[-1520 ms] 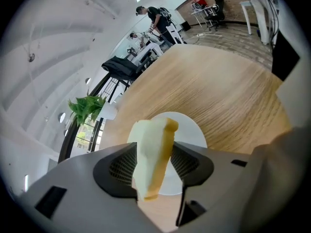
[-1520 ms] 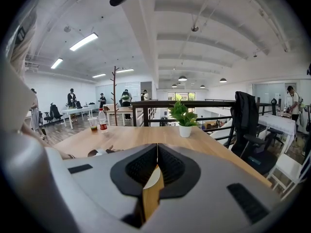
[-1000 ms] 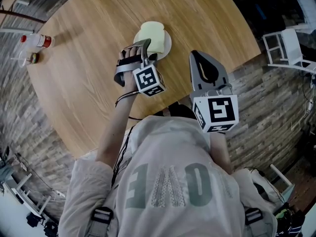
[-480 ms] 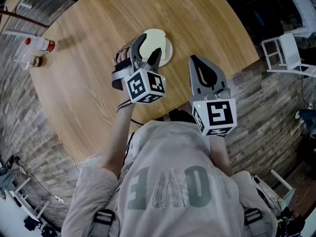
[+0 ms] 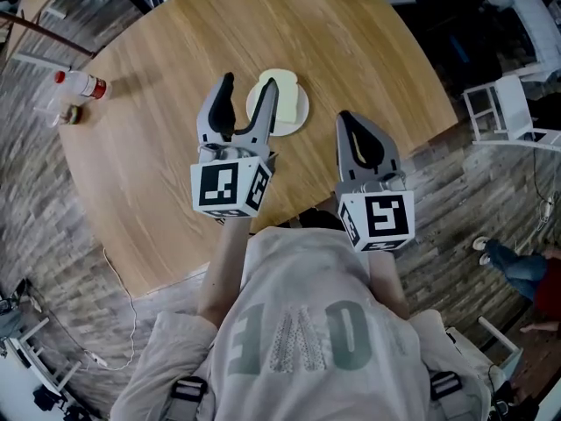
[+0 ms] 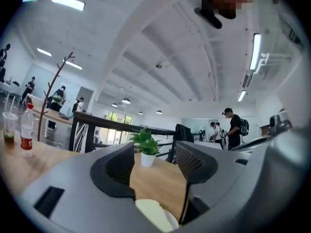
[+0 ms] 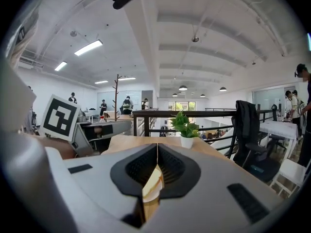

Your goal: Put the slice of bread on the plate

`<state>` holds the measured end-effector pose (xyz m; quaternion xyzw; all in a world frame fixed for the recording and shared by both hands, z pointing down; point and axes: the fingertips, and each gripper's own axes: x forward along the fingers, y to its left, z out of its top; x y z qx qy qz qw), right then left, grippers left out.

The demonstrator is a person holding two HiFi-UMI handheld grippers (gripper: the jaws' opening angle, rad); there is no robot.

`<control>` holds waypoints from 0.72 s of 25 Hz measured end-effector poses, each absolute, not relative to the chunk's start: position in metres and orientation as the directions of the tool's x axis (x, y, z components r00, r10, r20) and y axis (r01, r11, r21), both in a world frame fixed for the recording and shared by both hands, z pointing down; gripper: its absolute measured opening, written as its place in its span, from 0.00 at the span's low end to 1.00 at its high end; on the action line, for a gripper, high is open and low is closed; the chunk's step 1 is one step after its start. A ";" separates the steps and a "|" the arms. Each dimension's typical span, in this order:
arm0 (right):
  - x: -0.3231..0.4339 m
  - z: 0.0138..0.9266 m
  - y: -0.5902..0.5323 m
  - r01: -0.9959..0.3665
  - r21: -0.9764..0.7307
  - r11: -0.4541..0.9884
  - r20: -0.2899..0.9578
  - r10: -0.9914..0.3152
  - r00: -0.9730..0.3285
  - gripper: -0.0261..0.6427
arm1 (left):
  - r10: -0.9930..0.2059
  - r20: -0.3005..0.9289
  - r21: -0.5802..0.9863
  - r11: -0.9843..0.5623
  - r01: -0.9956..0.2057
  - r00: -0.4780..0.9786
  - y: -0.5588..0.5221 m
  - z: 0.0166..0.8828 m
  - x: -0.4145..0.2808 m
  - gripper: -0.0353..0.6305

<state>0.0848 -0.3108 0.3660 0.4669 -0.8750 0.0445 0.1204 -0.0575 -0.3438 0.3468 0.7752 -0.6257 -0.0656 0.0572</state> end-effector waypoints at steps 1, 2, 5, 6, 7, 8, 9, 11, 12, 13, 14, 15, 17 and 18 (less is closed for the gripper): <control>0.085 0.363 -0.311 -0.829 0.035 0.558 0.234 -0.811 -0.536 0.07 | -0.976 -0.064 0.160 -0.215 -0.963 0.207 -0.338 0.338 -0.058 0.45; 0.085 0.360 -0.311 -0.830 0.035 0.557 0.215 -0.815 -0.538 0.07 | -0.973 -0.099 0.151 -0.221 -0.963 0.208 -0.333 0.328 -0.057 0.39; 0.082 0.352 -0.312 -0.829 0.030 0.559 0.166 -0.820 -0.547 0.07 | -0.957 -0.208 0.125 -0.229 -0.965 0.200 -0.318 0.306 -0.058 0.11; 0.079 0.350 -0.311 -0.825 0.035 0.564 0.158 -0.818 -0.553 0.07 | -0.955 -0.226 0.109 -0.220 -0.969 0.191 -0.315 0.303 -0.059 0.07; 0.075 0.349 -0.309 -0.818 0.046 0.574 0.157 -0.813 -0.561 0.07 | -0.957 -0.230 0.098 -0.206 -0.974 0.179 -0.313 0.303 -0.060 0.07; 0.072 0.350 -0.307 -0.810 0.062 0.583 0.164 -0.807 -0.568 0.07 | -0.959 -0.228 0.096 -0.193 -0.976 0.168 -0.312 0.303 -0.061 0.07; 0.069 0.351 -0.305 -0.805 0.076 0.589 0.175 -0.802 -0.571 0.07 | -0.961 -0.224 0.102 -0.186 -0.977 0.160 -0.312 0.304 -0.062 0.06; 0.066 0.354 -0.302 -0.800 0.084 0.594 0.190 -0.798 -0.572 0.07 | -0.964 -0.216 0.112 -0.183 -0.977 0.156 -0.312 0.305 -0.063 0.06; 0.063 0.353 -0.300 -0.799 0.078 0.597 0.191 -0.795 -0.575 0.07 | -0.964 -0.212 0.111 -0.184 -0.977 0.158 -0.313 0.306 -0.062 0.06; 0.061 0.351 -0.299 -0.796 0.074 0.601 0.186 -0.792 -0.581 0.07 | -0.965 -0.209 0.107 -0.185 -0.977 0.160 -0.314 0.306 -0.062 0.06; 0.059 0.349 -0.297 -0.792 0.076 0.606 0.179 -0.790 -0.587 0.07 | -0.965 -0.207 0.104 -0.184 -0.977 0.160 -0.315 0.305 -0.062 0.06; 0.058 0.348 -0.297 -0.789 0.082 0.609 0.173 -0.788 -0.591 0.07 | -0.966 -0.205 0.102 -0.182 -0.978 0.158 -0.315 0.305 -0.062 0.06; 0.057 0.347 -0.296 -0.785 0.083 0.614 0.171 -0.785 -0.595 0.07 | -0.968 -0.201 0.096 -0.173 -0.980 0.151 -0.316 0.307 -0.063 0.06; 0.057 0.348 -0.296 -0.783 0.075 0.617 0.172 -0.782 -0.599 0.07 | -0.969 -0.199 0.084 -0.169 -0.982 0.150 -0.316 0.308 -0.062 0.06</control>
